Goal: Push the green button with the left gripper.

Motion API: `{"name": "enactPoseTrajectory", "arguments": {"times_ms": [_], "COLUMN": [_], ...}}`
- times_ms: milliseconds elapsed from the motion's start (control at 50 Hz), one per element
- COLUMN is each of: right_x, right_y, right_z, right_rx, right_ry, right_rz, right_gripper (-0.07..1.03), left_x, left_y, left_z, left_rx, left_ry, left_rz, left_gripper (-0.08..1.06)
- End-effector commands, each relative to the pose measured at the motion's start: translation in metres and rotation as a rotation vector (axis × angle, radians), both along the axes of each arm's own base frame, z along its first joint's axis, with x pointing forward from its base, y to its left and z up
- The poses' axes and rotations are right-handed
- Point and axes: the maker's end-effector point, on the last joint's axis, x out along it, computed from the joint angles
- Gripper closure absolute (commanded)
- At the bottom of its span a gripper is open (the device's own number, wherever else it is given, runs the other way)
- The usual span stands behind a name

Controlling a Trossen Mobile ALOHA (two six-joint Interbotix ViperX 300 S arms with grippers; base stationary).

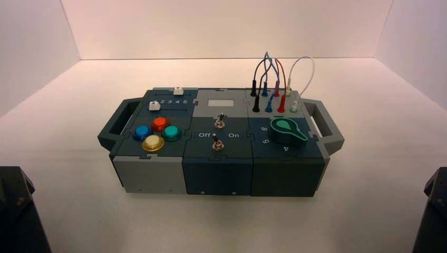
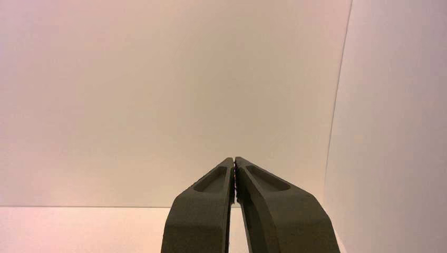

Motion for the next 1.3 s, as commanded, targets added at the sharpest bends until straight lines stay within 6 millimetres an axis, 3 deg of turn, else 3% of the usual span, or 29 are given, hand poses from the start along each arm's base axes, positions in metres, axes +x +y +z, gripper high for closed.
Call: {"name": "enactPoseTrajectory", "arguments": {"times_ms": [20,540,740,940,1080,1300], "right_x": [0.001,0.003,0.006,0.002,-0.008,-0.032], "right_y": [0.0,0.0,0.006,0.027,0.053,0.089], "right_z": [0.008,0.003,-0.004,-0.022,-0.034,-0.056], "right_rx": [0.0,0.001,-0.014,-0.031,-0.054,-0.058], "right_ry": [-0.018,0.014,0.136,0.301,0.433,0.612], "right_rz": [0.0,0.002,0.021,0.102,0.206,0.358], "right_gripper": [0.97,0.97,0.97,0.98,0.98,0.98], "left_x": [0.001,0.005,0.014,0.01,0.002,-0.003], "left_y": [0.0,-0.001,-0.029,-0.059,-0.073,-0.085], "left_z": [0.007,-0.001,-0.025,-0.056,-0.078,-0.088], "left_rx": [0.005,0.005,0.046,0.096,0.135,0.159], "left_ry": [-0.015,0.052,0.283,0.544,0.668,0.761], "left_rz": [-0.001,-0.006,-0.111,-0.225,-0.284,-0.33], "left_gripper": [0.99,1.0,1.0,1.0,1.0,1.0]}}
